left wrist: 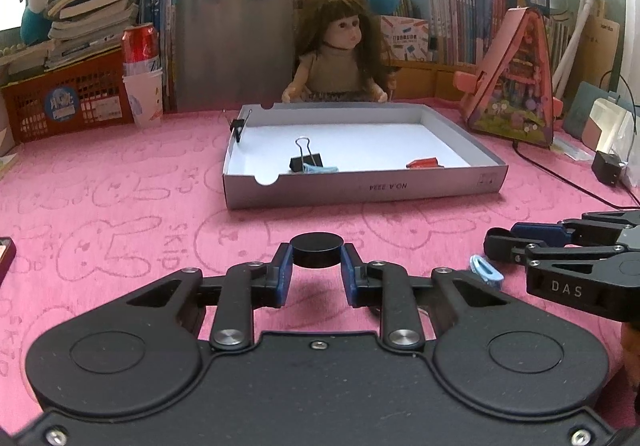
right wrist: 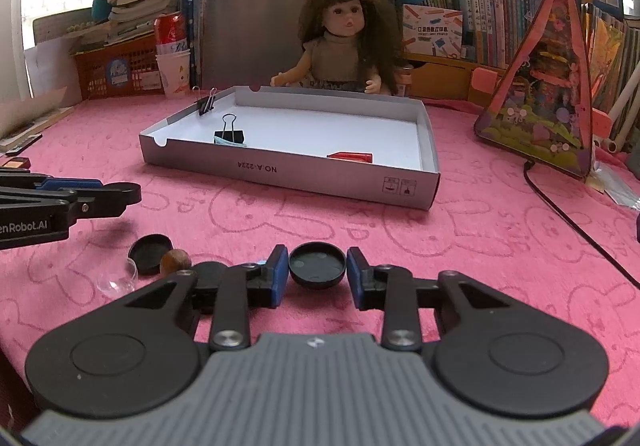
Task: Organize rigid objects
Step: 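Carry both black caps over the tray and lower them with both tools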
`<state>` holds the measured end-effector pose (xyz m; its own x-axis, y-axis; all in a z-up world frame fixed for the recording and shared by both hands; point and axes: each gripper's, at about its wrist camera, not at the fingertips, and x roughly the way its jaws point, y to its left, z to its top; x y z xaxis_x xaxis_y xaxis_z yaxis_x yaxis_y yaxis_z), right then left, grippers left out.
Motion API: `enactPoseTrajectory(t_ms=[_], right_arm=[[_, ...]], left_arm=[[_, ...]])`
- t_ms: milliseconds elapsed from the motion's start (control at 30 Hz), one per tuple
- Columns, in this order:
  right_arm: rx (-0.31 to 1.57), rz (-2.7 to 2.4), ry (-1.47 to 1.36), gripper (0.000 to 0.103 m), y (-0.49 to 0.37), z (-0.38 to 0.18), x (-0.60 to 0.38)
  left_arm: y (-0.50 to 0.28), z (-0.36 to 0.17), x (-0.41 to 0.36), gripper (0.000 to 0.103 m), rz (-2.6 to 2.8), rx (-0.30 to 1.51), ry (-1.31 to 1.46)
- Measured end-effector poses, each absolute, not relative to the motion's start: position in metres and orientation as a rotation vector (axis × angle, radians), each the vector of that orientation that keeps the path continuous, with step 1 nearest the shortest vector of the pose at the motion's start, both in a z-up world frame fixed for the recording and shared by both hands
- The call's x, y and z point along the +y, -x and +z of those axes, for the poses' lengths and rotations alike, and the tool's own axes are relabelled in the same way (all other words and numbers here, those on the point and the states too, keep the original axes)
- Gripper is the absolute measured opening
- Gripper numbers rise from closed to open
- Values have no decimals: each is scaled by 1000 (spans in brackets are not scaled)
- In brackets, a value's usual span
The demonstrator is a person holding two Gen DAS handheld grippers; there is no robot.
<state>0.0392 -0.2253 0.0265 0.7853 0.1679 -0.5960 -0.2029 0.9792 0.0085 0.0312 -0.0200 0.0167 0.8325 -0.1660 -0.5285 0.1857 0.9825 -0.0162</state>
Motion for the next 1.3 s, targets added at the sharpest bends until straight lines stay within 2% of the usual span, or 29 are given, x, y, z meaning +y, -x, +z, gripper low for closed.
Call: enactPoseTrajectory(t_ms=[667,1300], right_arm=[[678,122,-63,36,-68,39,-225],[649,103,-129,36,-112,44,-228]], left_arm=[[-58,28,-9,24,-209,444,20],[-114,37,-19,24,-223,462,30]])
